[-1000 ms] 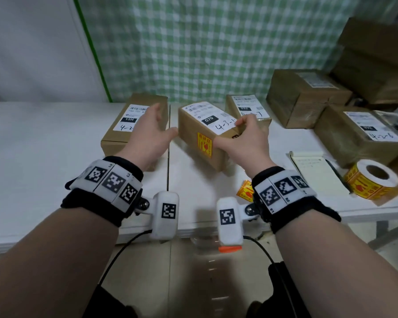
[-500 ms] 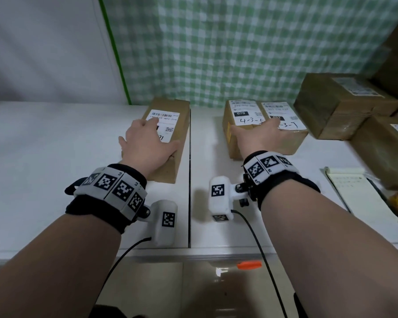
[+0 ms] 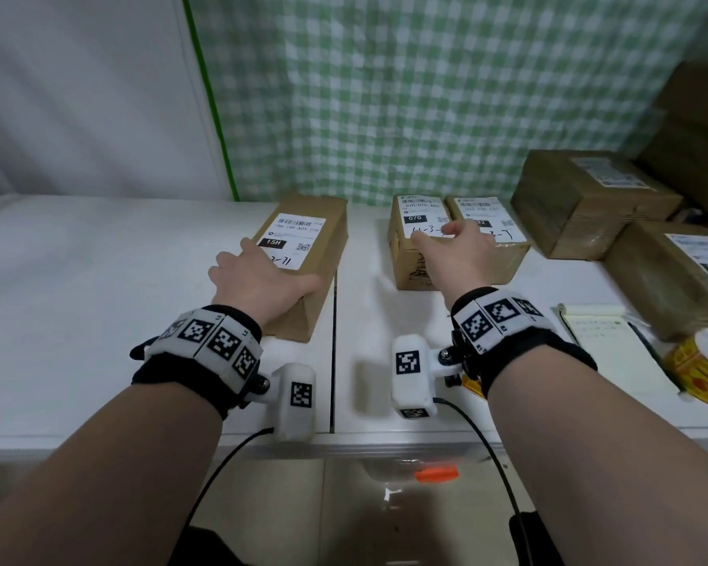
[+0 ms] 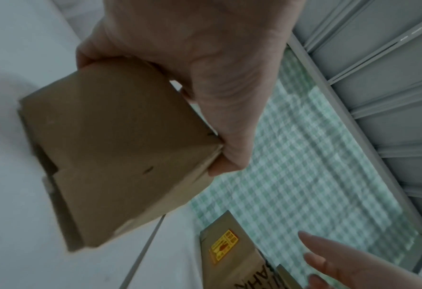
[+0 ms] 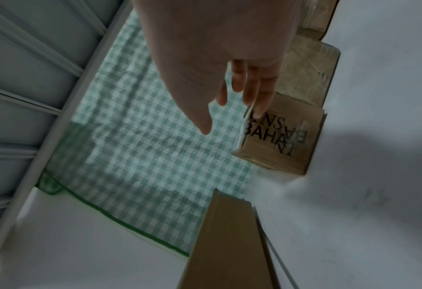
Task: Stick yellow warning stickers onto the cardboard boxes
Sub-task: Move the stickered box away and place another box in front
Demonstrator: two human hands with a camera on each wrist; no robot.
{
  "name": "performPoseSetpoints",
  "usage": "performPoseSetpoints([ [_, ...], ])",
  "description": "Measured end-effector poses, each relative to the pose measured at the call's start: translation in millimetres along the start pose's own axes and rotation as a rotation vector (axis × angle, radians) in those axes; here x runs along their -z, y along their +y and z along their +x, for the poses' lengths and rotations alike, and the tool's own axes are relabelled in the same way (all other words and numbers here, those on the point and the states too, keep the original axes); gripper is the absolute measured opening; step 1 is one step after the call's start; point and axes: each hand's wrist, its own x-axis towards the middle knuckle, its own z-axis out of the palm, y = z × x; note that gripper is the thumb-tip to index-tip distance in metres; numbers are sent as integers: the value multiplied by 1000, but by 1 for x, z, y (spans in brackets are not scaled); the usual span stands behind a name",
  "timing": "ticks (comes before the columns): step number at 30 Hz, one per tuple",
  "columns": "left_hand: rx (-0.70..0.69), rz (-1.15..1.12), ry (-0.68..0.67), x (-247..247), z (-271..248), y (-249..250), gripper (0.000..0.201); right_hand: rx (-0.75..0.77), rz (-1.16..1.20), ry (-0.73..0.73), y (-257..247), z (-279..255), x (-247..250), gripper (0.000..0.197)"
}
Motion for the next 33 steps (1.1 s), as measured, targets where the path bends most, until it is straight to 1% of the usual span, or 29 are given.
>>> performPoseSetpoints([
  [2,-38,-64,57,4,-12,2,87,19,92,-58,-3,-7,5,46],
  [4,-111,-146,116,9,-24,6,92,-8,207,-165,-10,-17,11,48],
  [6,-197,-287,140,14,-38,10,94,-38,299,-287,-17,-27,18,60],
  [8,-310,-382,141,19,-51,14,97,-31,357,-373,-25,-36,28,76],
  [9,-370,-396,133,23,-58,16,98,-19,395,-399,-28,-39,36,81],
  [11,-462,-386,91,30,-67,19,104,2,501,-421,-34,-43,52,84],
  [14,-552,-364,1,38,-81,18,108,41,683,-367,-41,-45,83,92],
  [16,-588,-345,-59,42,-88,16,106,67,731,-301,-43,-44,100,95],
  [19,-580,-363,-145,44,-94,13,98,79,690,-272,-40,-49,114,84],
  [21,-575,-364,-157,44,-97,14,91,68,632,-225,-38,-54,118,77],
  [23,-589,-298,-120,44,-100,17,81,12,593,-132,-36,-59,119,77],
  [24,-603,-237,-77,43,-102,19,76,-25,578,-92,-35,-61,119,79],
  [27,-648,-112,105,45,-110,27,71,-144,599,-46,-35,-66,120,83],
  [29,-701,-37,189,45,-114,32,78,-214,635,-53,-36,-68,120,83],
  [31,-743,129,238,42,-117,35,95,-271,652,-69,-36,-71,122,84],
  [33,-730,303,269,39,-120,38,112,-316,658,-95,-35,-73,125,86],
])
